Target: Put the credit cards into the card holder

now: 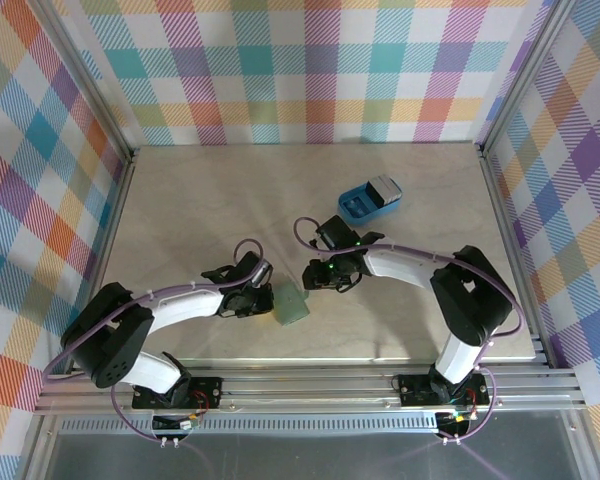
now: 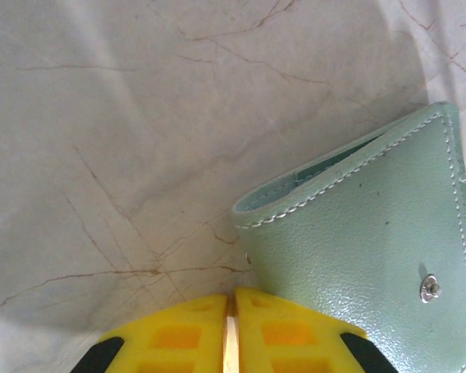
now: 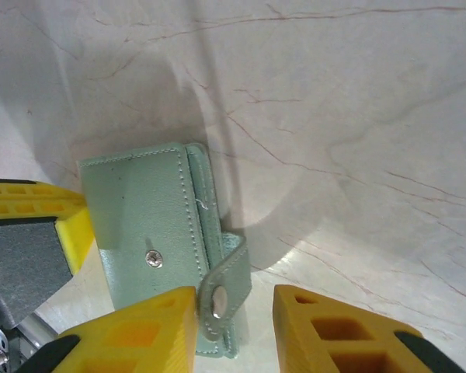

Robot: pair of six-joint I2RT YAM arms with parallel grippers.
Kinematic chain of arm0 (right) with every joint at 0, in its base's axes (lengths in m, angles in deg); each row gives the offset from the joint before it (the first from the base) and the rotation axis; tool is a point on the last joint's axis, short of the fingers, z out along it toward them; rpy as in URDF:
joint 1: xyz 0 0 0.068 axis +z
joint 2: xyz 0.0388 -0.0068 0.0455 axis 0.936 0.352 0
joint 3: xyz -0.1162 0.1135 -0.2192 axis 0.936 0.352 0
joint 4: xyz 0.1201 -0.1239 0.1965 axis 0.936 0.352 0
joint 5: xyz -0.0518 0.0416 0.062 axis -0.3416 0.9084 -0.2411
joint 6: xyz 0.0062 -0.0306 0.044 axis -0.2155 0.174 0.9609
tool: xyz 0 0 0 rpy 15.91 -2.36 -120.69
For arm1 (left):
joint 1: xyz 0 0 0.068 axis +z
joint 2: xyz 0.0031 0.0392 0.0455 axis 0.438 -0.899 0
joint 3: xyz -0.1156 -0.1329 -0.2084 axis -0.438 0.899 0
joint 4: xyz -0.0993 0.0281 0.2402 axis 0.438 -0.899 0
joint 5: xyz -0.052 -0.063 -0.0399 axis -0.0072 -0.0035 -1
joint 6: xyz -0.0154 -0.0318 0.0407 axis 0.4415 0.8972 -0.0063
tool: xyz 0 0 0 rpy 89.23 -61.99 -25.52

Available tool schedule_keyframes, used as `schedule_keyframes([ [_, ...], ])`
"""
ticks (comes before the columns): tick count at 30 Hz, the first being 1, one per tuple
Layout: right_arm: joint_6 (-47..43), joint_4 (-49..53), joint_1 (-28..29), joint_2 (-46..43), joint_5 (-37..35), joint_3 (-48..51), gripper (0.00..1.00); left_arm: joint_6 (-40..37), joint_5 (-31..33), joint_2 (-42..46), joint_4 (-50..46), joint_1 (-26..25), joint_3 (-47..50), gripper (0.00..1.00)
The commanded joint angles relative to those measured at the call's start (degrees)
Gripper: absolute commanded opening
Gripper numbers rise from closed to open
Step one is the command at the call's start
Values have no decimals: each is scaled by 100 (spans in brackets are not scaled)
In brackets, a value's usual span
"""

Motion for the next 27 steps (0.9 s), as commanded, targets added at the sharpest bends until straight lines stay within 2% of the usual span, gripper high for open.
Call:
schedule_keyframes([
  [1, 97, 199, -16, -298, -189, 173, 32, -100, -528, -479, 1817, -290, -337, 12],
  [6, 145, 401, -23, -538, -375, 263, 32, -154, -338, -65, 1373, -314, -567, 13],
  [11, 283, 484, -3, -917, -502, 348, 32, -99, -403, 401, 1354, -315, -487, 14],
  [14, 450, 557, 133, -1125, -565, 367, 32, -89, -170, 673, 911, -314, -440, 15],
  [20, 1161, 499, 811, -766, -812, 136, 36, 2, -144, 1159, 672, -300, 47, 16],
  [27, 1944, 176, 905, -319, -898, 269, 35, 63, -214, 1578, 814, -303, 514, 17],
])
